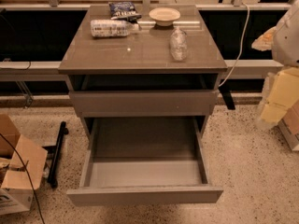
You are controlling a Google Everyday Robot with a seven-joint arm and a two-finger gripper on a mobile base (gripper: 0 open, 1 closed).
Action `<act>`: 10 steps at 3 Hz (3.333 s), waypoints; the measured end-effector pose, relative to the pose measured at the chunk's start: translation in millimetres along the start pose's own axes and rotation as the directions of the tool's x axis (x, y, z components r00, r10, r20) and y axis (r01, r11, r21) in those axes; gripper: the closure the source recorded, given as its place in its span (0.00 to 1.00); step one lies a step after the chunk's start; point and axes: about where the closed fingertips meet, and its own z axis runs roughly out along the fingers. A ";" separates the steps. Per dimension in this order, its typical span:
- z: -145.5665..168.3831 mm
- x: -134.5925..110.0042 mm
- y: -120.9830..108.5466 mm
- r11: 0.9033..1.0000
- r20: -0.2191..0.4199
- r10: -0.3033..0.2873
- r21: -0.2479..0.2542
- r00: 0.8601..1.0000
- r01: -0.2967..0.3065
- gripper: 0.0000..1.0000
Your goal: Pick water bottle from middle drawer and place on counter
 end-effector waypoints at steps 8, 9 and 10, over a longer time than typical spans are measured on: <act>148.0 -52.5 -191.7 0.872 0.493 0.424 0.004 0.760 -0.489 0.00; 147.7 -54.3 -187.5 0.873 0.484 0.428 -0.003 0.763 -0.488 0.00; 165.6 -56.6 -188.7 0.847 0.486 0.471 -0.018 0.736 -0.531 0.00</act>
Offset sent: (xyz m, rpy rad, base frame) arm 0.0990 0.0398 -0.0029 0.4000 -0.0292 0.0063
